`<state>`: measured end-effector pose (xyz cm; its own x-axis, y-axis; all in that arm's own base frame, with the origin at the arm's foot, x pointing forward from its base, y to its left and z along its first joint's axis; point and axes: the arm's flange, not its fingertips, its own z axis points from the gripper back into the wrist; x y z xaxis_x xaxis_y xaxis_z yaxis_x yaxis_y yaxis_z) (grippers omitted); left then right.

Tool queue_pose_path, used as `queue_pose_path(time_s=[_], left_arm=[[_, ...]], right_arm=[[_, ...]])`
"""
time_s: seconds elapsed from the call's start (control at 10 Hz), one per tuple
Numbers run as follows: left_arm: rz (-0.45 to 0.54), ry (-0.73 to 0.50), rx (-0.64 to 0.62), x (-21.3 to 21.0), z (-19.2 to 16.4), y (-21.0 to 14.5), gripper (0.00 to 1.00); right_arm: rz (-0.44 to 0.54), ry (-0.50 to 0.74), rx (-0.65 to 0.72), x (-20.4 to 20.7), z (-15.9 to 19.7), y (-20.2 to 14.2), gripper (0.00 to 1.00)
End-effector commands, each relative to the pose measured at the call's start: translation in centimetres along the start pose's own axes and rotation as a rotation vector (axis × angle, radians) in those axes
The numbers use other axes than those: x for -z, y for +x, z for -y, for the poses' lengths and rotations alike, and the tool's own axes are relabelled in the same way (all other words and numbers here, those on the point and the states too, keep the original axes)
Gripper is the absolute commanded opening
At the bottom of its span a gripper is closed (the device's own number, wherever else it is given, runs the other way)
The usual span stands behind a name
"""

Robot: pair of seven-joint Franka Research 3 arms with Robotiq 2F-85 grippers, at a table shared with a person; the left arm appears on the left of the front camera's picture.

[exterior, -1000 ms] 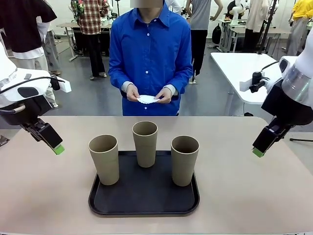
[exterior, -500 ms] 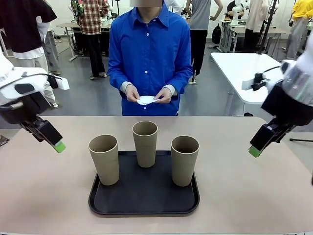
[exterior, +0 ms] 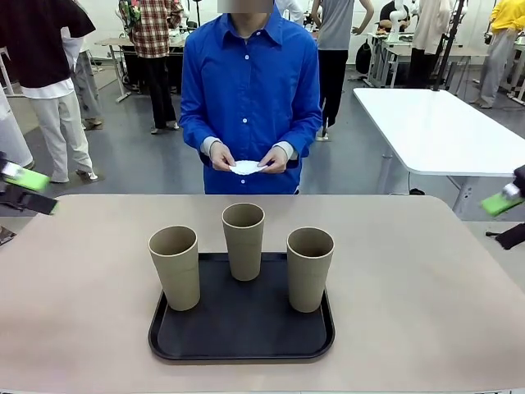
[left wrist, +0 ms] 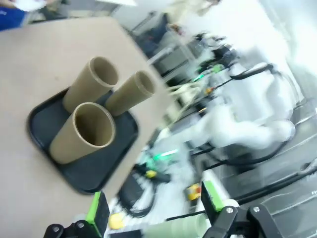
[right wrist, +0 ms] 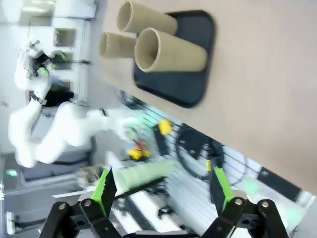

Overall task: Place coasters on the table and set cups on them.
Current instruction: Pick up one Reusable plastic cup and place it on a coaster set by the human.

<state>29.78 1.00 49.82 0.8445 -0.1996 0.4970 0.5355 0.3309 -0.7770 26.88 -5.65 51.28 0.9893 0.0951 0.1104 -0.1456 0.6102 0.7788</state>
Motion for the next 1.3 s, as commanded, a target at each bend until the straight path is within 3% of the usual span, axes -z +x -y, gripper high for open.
queue_pose_path(time_s=[0.0,0.3,0.6,1.2], left_arm=[[0.021,-0.124,-0.175,-3.8,-3.8,-0.7,1.00],[0.066,-0.072,-0.297,-8.3,-6.4,-2.5,1.00],[0.078,0.010,-0.388,-10.7,-8.3,-3.2,1.00],[0.118,0.054,-0.467,-13.8,-9.9,-4.9,1.00]], right_arm=[[0.099,0.116,0.143,-3.2,2.2,1.0,1.00],[0.157,0.137,0.222,-7.2,6.9,0.5,1.00],[0.184,0.223,0.150,-9.5,10.7,-0.5,1.00],[0.168,0.313,0.126,-9.8,15.5,-2.0,1.00]])
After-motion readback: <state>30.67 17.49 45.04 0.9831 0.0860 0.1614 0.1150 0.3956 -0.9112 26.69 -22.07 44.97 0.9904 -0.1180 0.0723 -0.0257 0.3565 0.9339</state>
